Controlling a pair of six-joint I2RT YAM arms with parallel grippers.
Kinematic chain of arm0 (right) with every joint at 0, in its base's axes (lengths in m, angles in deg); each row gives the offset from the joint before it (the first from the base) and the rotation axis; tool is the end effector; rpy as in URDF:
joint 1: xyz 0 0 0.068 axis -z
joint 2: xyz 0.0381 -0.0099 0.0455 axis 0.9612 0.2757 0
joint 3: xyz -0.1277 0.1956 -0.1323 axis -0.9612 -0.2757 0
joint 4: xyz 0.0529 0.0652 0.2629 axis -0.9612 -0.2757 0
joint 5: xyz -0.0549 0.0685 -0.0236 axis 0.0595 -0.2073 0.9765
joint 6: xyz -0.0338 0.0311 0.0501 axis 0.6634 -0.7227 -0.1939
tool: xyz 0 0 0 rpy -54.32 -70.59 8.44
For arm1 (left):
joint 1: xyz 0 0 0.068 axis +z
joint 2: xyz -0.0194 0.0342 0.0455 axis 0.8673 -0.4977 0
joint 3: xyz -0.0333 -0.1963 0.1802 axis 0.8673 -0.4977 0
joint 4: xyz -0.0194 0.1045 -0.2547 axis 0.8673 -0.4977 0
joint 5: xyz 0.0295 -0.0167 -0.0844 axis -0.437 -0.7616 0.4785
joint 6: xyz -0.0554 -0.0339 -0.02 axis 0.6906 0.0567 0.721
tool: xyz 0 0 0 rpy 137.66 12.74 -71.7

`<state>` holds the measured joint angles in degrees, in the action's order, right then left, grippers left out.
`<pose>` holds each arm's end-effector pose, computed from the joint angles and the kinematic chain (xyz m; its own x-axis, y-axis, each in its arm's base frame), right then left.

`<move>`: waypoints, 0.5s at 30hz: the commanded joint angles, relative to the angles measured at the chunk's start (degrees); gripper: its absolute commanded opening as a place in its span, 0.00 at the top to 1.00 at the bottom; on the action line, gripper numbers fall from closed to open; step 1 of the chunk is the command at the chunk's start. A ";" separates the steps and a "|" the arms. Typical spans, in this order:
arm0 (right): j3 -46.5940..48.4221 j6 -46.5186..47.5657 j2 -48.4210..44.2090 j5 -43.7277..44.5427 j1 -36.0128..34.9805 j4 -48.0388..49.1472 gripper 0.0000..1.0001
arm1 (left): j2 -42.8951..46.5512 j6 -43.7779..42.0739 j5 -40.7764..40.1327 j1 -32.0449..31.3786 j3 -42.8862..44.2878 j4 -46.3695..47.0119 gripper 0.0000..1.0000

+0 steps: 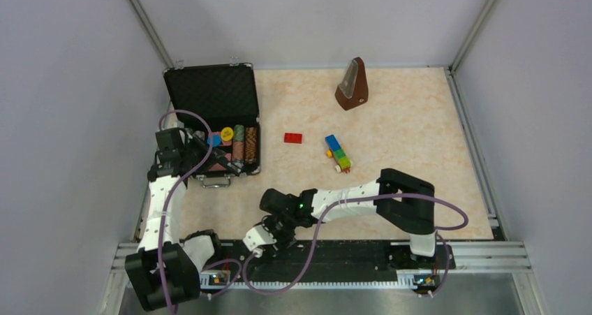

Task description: Load the batteries into the remote control

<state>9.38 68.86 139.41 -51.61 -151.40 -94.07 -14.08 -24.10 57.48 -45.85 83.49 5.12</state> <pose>0.0649 0.3991 0.1241 0.5623 -0.5253 -0.6386 -0.7652 -0.6233 -0.1611 0.2368 0.0386 0.2335 -0.5551 -0.7295 -0.3998 -0.3842 0.6511 -0.6546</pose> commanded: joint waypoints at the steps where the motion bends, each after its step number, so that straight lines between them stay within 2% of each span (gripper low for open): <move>1: 2.70 1.65 2.35 -0.71 -0.18 -3.09 0.49 | 0.58 -0.70 1.53 0.70 0.92 2.79 1.00; 11: 2.71 -1.34 2.42 -1.37 2.85 -3.04 0.58 | 1.00 -0.57 2.28 0.99 0.26 3.07 1.00; 15: 1.97 -1.89 2.04 -1.88 3.95 -2.95 0.58 | 1.26 -0.54 2.28 1.03 0.07 2.96 1.00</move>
<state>10.54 66.87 140.24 -54.23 -149.65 -96.50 -14.06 -24.16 58.42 -45.23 83.49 5.16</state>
